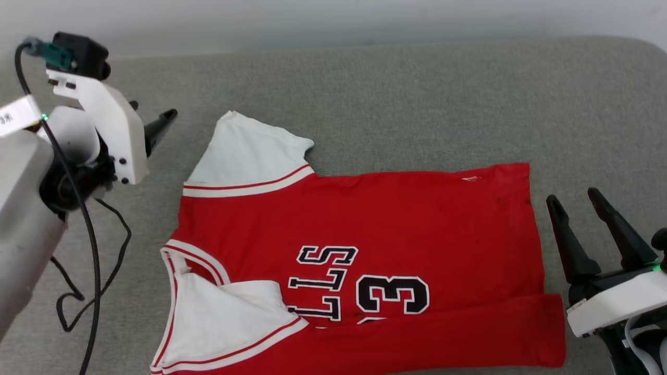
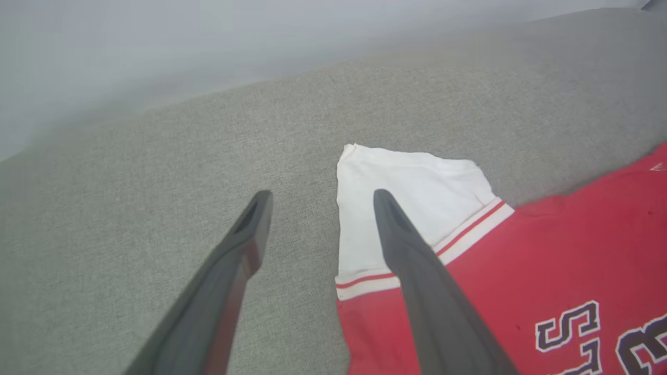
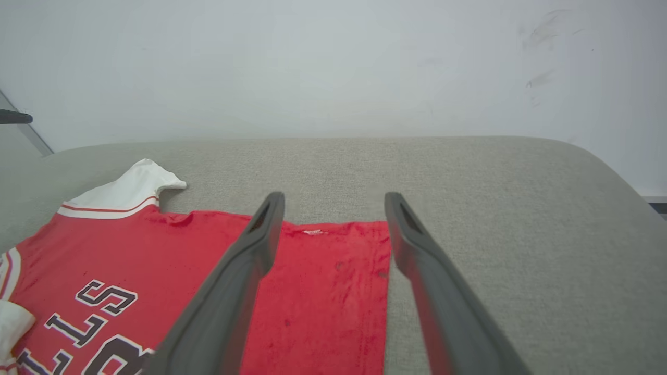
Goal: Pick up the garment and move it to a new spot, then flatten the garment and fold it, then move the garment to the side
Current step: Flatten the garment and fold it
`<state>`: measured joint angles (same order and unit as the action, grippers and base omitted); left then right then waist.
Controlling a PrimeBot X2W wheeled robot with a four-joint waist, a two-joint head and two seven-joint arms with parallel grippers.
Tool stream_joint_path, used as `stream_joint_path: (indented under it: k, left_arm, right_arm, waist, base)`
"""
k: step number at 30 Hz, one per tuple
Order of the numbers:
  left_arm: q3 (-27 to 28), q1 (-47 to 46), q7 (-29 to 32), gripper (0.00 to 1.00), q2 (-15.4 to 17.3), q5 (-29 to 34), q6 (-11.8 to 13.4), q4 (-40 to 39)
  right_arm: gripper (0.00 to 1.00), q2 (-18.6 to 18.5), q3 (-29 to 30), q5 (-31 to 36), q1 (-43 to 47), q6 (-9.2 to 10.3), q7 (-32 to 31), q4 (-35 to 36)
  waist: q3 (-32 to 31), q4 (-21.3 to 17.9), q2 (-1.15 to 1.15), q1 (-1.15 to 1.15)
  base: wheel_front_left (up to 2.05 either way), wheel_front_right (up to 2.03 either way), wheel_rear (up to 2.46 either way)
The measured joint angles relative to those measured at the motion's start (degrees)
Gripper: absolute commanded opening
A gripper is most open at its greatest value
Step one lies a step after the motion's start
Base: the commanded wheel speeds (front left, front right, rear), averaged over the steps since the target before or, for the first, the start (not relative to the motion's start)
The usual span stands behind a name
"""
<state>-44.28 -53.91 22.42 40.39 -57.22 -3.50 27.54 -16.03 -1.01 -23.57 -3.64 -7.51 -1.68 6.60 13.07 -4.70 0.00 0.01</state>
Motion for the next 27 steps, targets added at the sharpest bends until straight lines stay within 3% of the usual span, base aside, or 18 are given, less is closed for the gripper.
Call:
stream_joint_path:
  k: [6,13,25,26,27]
  left_arm:
    - [-2.26,-8.65,12.59,1.00,-1.47,-0.53,-0.60,3.54]
    - [-5.14,-16.78,20.69,1.00,-2.88,1.66,-1.30,6.39]
    - [-9.25,-21.46,26.02,1.00,-2.88,3.75,-3.20,10.53]
    - [-9.37,-21.46,26.17,0.26,-2.88,3.27,-3.41,10.46]
    - [-9.47,-21.44,26.19,0.00,-2.85,2.86,-3.43,10.43]
  right_arm:
    - [1.00,0.98,-0.18,0.90,-2.20,0.00,0.64,0.97]
    - [1.00,1.36,-0.63,1.03,-5.05,0.00,1.49,0.91]
    - [1.00,0.94,-1.68,0.86,-8.24,0.00,3.18,-0.89]
    - [1.00,0.80,-1.65,0.86,-8.25,0.00,3.24,-1.01]
    - [1.00,0.69,-1.63,0.85,-8.32,0.00,3.24,-1.15]
  waist:
    - [6.25,-2.61,0.00,0.00]
    - [12.96,-4.97,0.00,0.01]
    - [19.52,-7.66,0.00,0.00]
    - [19.55,-7.62,0.00,0.00]
    - [19.52,-7.58,0.00,0.00]
  base:
    - [0.00,0.00,0.00]
    - [0.00,0.00,0.00]
    - [0.00,0.00,0.00]
    - [0.00,0.00,0.00]
    - [0.00,0.00,0.00]
